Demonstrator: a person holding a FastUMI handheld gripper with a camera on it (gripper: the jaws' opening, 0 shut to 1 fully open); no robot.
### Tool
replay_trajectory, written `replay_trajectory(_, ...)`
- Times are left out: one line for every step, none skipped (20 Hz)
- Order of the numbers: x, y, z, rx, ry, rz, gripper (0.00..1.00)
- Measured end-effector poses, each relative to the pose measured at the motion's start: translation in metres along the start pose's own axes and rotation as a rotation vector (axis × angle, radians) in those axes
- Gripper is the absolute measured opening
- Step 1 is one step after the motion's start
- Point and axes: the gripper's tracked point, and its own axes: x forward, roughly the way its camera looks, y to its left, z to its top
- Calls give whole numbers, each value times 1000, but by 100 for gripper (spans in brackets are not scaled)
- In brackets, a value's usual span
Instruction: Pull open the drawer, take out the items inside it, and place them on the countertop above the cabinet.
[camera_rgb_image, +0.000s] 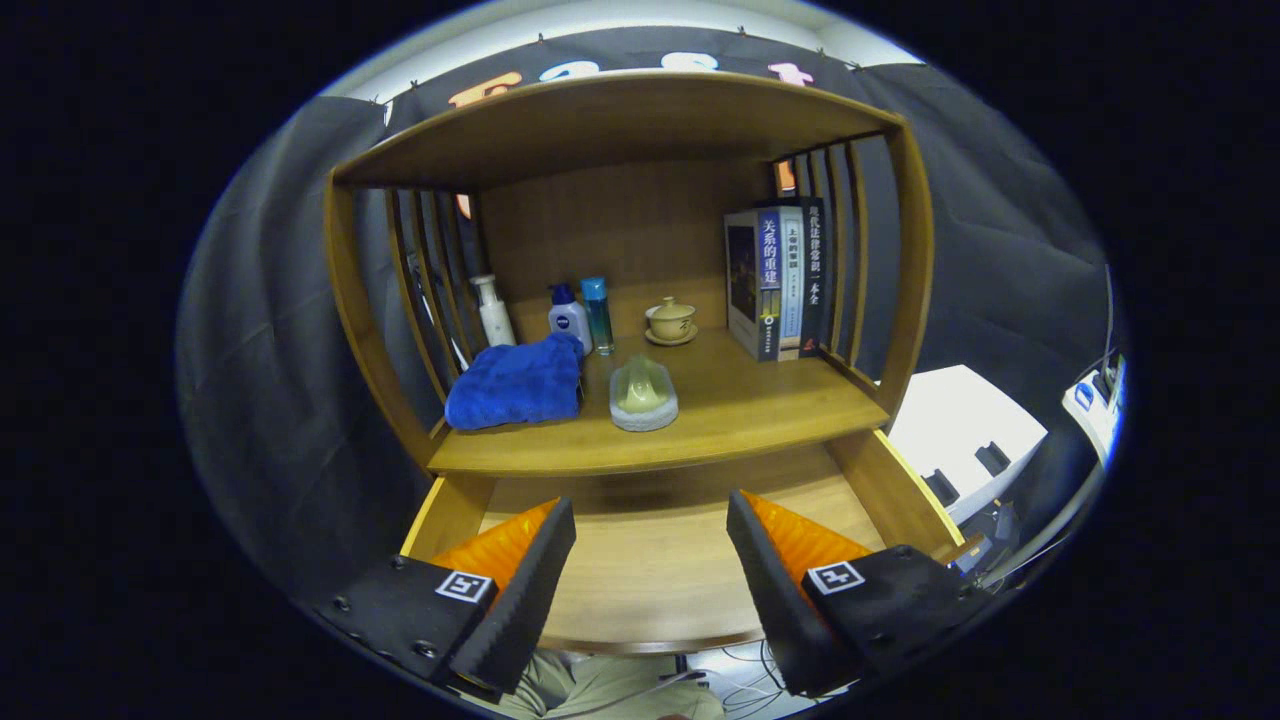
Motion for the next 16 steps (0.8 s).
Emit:
replay_trajectory(-5,-1,-6,0,-25,-3,99)
replay_trajectory(-9,-2,-12,-8,-37,-4,99)
replay_trajectory(-14,-4,-19,-23,-46,-6,99)
replay_trajectory(-19,-8,-26,-37,-52,-13,99)
replay_trajectory(-23,-10,-33,-40,-65,-23,99)
replay_trajectory(-26,-12,-41,-35,-72,-26,99)
replay_trajectory(-28,-11,-49,-27,-73,-23,99)
replay_trajectory(-30,-11,-58,-18,-76,-18,99)
replay_trajectory(-34,-14,-68,-15,-74,-17,99)
replay_trajectory(-37,-15,-76,-15,-72,-16,99)
replay_trajectory(-39,-15,-84,-12,-69,-14,99)
replay_trajectory(-40,-15,-91,-12,-68,-9,99)
replay_trajectory(-42,-14,-97,-9,-70,-7,99)
replay_trajectory(-43,-14,-102,-12,-71,-5,99)
replay_trajectory(-45,-15,-108,-16,-72,-4,99)
replay_trajectory(-46,-16,-114,-19,-72,-6,99)
